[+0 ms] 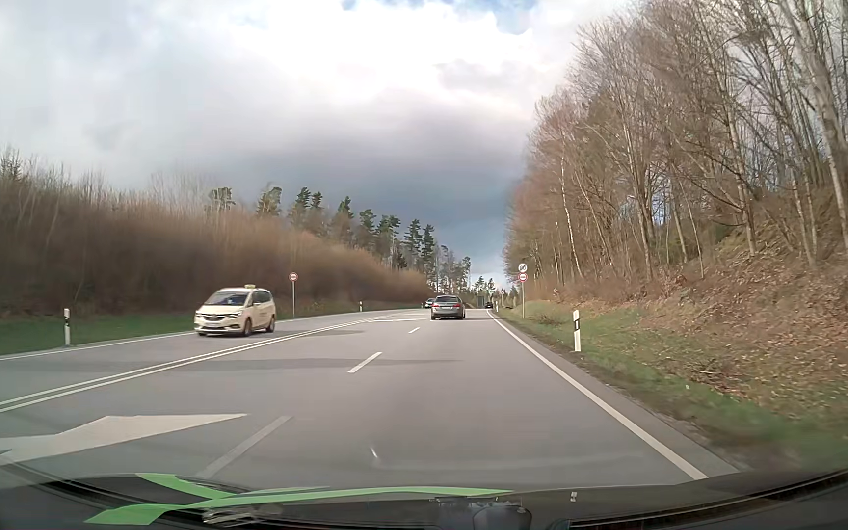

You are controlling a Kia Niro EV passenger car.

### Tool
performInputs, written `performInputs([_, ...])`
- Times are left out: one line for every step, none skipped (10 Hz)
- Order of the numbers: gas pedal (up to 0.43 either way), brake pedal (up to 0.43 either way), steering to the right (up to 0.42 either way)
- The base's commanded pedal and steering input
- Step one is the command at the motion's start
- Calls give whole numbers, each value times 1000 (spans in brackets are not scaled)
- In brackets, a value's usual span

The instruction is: Follow the waypoints while adhering to traffic rules and regulations

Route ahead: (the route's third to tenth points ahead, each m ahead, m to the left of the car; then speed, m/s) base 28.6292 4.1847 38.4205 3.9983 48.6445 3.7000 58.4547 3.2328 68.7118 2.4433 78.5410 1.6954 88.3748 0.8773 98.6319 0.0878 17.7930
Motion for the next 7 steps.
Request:
performInputs([189, 0, 2])
performInputs([189, 0, 2])
performInputs([189, 0, 2])
performInputs([189, 0, 2])
performInputs([189, 0, 2])
performInputs([197, 0, 2])
performInputs([197, 0, 1])
